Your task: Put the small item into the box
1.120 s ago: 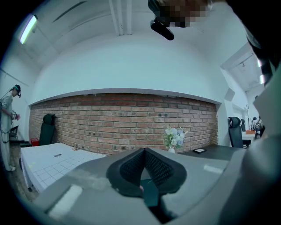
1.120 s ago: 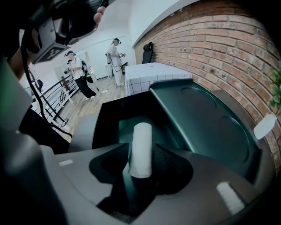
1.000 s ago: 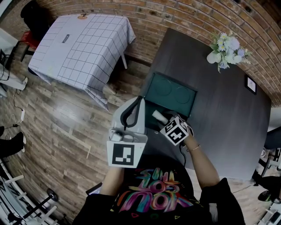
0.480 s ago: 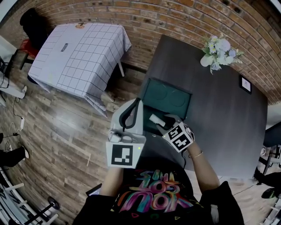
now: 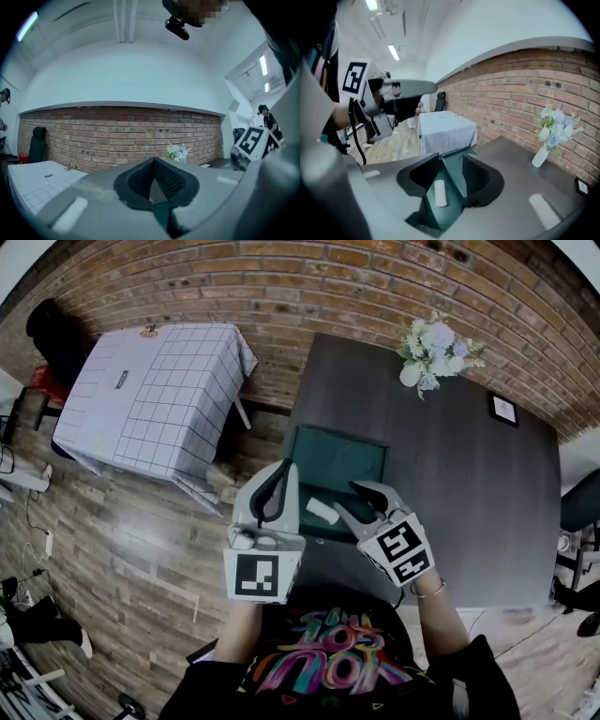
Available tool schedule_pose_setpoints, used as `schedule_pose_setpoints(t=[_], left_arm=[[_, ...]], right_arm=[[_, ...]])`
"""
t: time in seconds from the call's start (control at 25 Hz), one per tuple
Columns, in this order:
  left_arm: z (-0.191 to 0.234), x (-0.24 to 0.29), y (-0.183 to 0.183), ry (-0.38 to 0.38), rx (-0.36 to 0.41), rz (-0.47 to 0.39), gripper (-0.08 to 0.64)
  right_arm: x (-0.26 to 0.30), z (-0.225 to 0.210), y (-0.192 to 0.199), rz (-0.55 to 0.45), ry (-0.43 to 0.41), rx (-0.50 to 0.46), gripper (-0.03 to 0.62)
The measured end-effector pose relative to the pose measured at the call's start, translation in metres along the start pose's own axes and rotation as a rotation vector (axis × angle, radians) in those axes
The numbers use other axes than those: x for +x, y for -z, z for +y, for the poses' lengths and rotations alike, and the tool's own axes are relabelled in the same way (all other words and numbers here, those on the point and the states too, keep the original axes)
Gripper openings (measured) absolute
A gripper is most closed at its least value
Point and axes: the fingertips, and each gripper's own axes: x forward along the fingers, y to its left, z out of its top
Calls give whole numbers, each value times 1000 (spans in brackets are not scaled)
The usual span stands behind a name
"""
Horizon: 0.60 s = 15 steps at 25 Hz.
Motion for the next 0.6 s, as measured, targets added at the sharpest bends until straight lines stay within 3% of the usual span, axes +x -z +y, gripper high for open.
schedule_pose_setpoints(t=[0.32, 0.6], left_arm=[[-12, 11, -10, 48, 12, -16, 2], [-19, 17, -13, 70, 18, -17, 2]], right_arm=[[-67, -43, -53, -177, 167, 37, 113], [-129, -83, -71, -323, 357, 95, 41]])
